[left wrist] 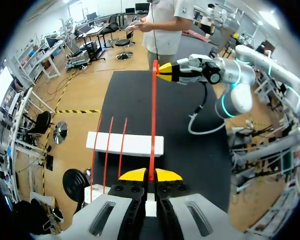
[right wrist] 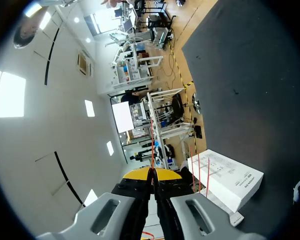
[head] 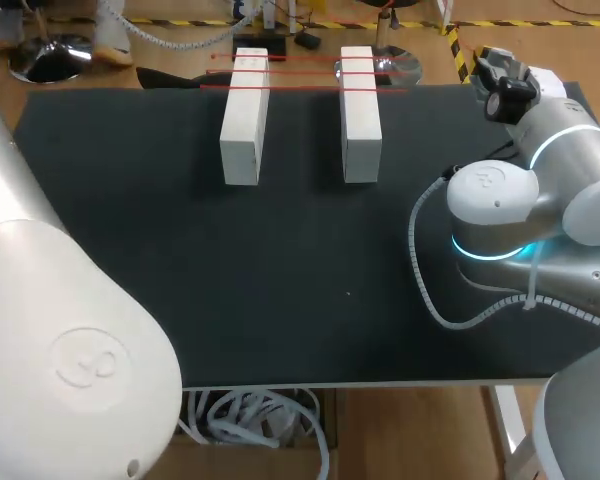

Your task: Grab the tape and strap the tape.

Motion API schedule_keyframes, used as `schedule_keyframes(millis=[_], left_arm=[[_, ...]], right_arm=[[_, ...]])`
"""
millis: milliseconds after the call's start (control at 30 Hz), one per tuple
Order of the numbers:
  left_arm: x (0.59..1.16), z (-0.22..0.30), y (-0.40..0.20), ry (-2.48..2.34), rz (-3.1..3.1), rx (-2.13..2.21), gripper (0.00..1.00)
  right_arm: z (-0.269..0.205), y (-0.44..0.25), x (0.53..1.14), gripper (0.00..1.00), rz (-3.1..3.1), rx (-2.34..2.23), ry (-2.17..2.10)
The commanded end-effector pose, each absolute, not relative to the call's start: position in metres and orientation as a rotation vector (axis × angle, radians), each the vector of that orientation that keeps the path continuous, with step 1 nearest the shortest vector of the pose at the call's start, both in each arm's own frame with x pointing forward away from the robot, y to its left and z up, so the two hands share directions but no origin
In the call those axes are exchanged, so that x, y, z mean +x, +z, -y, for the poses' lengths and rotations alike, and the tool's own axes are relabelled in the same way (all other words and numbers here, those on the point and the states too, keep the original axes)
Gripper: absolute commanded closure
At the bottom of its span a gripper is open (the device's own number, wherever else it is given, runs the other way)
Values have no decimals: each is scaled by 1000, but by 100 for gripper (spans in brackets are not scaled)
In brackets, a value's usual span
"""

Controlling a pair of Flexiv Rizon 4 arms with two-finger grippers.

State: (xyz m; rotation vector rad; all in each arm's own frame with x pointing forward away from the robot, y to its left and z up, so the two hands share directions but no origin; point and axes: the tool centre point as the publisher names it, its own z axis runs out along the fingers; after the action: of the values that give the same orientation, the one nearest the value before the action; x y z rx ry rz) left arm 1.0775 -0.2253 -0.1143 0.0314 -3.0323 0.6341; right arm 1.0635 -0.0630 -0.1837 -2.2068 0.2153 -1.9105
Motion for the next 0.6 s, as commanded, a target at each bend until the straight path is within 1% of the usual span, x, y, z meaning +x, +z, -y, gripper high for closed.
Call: schedule_keyframes(millis=[33, 600], left_arm=[[1081, 234, -115, 556, 3031, 12, 100], [1079, 244, -119, 491, 3054, 19, 100]], right_arm=[[63, -182, 1064, 100, -215, -2214, -1906], [63, -182, 1064, 100, -215, -2214, -1906]])
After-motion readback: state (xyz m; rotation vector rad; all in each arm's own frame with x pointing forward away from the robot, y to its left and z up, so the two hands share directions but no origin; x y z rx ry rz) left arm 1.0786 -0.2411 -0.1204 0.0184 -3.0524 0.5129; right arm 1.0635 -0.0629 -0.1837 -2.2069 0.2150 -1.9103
